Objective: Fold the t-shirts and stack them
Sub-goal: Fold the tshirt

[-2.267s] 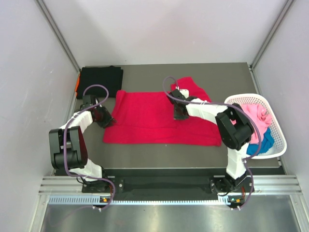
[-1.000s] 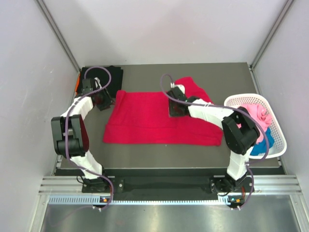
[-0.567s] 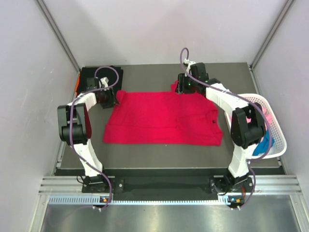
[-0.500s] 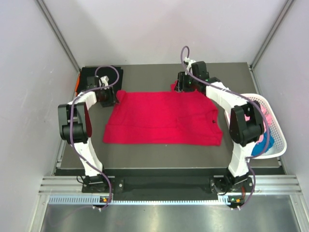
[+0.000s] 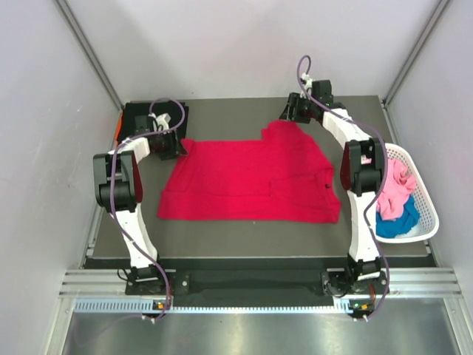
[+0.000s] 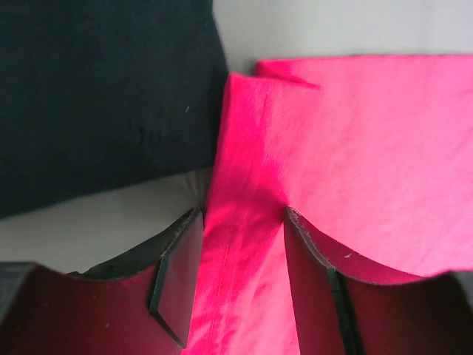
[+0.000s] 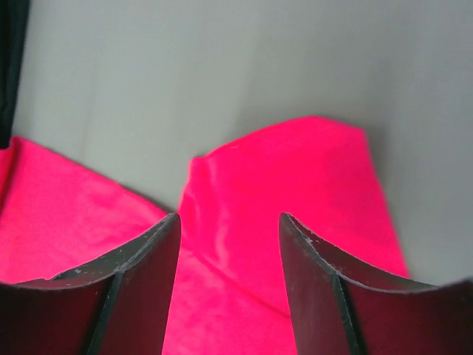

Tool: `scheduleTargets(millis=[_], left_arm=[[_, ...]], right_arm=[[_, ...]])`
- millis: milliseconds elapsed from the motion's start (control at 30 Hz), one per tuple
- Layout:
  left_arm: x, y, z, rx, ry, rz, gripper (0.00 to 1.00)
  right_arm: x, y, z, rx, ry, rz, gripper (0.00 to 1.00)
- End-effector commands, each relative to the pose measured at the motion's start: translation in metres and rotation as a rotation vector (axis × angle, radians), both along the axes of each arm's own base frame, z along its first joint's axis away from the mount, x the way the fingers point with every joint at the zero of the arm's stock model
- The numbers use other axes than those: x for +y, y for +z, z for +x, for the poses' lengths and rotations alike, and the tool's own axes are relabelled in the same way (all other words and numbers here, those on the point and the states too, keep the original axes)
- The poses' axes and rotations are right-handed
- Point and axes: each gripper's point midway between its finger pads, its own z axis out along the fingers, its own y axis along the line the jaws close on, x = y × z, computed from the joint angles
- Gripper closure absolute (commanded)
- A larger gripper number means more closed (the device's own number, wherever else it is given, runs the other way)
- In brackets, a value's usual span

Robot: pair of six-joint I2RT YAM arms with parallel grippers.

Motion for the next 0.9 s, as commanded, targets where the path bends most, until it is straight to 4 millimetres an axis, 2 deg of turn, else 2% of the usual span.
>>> scheduleTargets(millis=[0, 33, 200, 233, 267, 333, 633, 867], left_arm=[[-0.005, 0.021, 0.025, -0.108, -0.043, -0.033, 0.47], [-0.006, 0.022, 0.026, -0.111, -0.046, -0.036, 0.47], [-0.003, 0.021, 0.032, -0.122, -0.033, -0.021, 0.48], [-0.002, 0.021, 0.033, -0.125, -0.032, -0.015, 0.48], [0.001, 0.022, 0.035, -0.127, -0.024, -0.005, 0.48], [0.002, 0.022, 0.037, -0.130, -0.020, 0.005, 0.48], [0.003, 0.026, 0.046, -0.144, -0.026, 0.019, 0.48], [-0.001, 0.018, 0.049, -0.126, -0.046, 0.019, 0.52]], right_arm=[[-0.009, 0.016, 0.017, -0.038, 0.005, 0.046, 0.44], [-0.012, 0.008, 0.020, -0.028, 0.001, 0.050, 0.44], [-0.029, -0.004, 0.035, -0.057, -0.025, 0.050, 0.44], [-0.029, -0.017, 0.036, -0.037, -0.031, 0.049, 0.44], [-0.033, -0.014, 0.043, -0.049, -0.049, 0.047, 0.44], [-0.036, -0.031, 0.048, -0.017, -0.071, 0.058, 0.44], [-0.032, -0.047, 0.068, -0.063, -0.088, 0.106, 0.44], [-0.027, -0.048, 0.076, -0.092, -0.091, 0.136, 0.40]])
